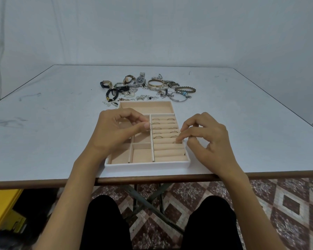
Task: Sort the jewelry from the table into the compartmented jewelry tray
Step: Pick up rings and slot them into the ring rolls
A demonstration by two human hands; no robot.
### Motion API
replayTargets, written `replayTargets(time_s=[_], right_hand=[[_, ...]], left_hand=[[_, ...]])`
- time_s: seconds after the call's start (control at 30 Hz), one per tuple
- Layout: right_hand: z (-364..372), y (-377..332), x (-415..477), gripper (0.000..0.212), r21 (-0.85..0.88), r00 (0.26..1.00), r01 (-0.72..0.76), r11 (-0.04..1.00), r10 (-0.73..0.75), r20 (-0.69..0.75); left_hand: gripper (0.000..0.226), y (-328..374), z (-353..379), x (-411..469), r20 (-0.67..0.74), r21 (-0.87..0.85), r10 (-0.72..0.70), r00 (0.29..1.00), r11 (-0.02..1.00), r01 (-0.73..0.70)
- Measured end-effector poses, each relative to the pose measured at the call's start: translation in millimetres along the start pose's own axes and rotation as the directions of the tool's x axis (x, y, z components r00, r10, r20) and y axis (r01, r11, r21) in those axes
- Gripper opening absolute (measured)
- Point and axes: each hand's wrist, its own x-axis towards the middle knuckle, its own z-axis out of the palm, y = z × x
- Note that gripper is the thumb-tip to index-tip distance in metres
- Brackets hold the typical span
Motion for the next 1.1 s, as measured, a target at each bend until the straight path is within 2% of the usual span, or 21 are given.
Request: replayTargets(time_s=[0.3, 0.43, 0.5, 0.57, 0.63, 0.7, 0.83, 0.93, 1.1], right_hand=[[2, 2, 1, 0.031, 0.005, 0.999, -0.036, 0.999, 0.036, 0.019], [-2, 5, 3, 0.033, 0.085, 0.985, -0.171, 0.982, 0.174, -0.020], [0, 9, 4, 0.037, -0.051, 0.956, -0.292, 0.955, 0.293, 0.028], [4, 15, 3, 0.044, -0.291, 0.893, -0.356, 0.888, 0.415, 0.175], [9, 17, 4, 0.052, -0.459, 0.801, -0.342, 0.820, 0.510, 0.315], [12, 18, 4, 0.055, -0.547, 0.744, -0.300, 0.781, 0.551, 0.379], [12, 17, 7, 0.056, -0.591, 0.714, -0.280, 0.757, 0.575, 0.399], [11, 16, 7, 0.056, -0.589, 0.712, -0.283, 0.757, 0.577, 0.400], [11, 16, 7, 0.056, -0.575, 0.725, -0.286, 0.767, 0.565, 0.394]], left_hand=[[0.010, -1, 1, 1, 0.015, 0.006, 0.018, 1.000, 1.000, -0.018], [0.010, -1, 2, 3, 0.033, 0.009, 0.041, 0.999, 0.999, -0.041], [0.010, -1, 2, 5, 0.043, 0.027, 0.067, 0.997, 0.997, -0.068], [0.012, 0, 3, 5, 0.064, 0.051, 0.100, 0.993, 0.993, -0.103], [0.010, 2, 3, 5, 0.110, 0.095, 0.162, 0.981, 0.980, -0.173], [0.012, 4, 4, 4, 0.161, 0.157, 0.230, 0.960, 0.954, -0.255], [0.021, 9, 7, 7, 0.275, 0.283, 0.285, 0.918, 0.889, -0.360], [0.025, 10, 9, 9, 0.372, 0.401, 0.330, 0.867, 0.785, -0.471], [0.026, 9, 10, 9, 0.398, 0.461, 0.350, 0.848, 0.723, -0.514]])
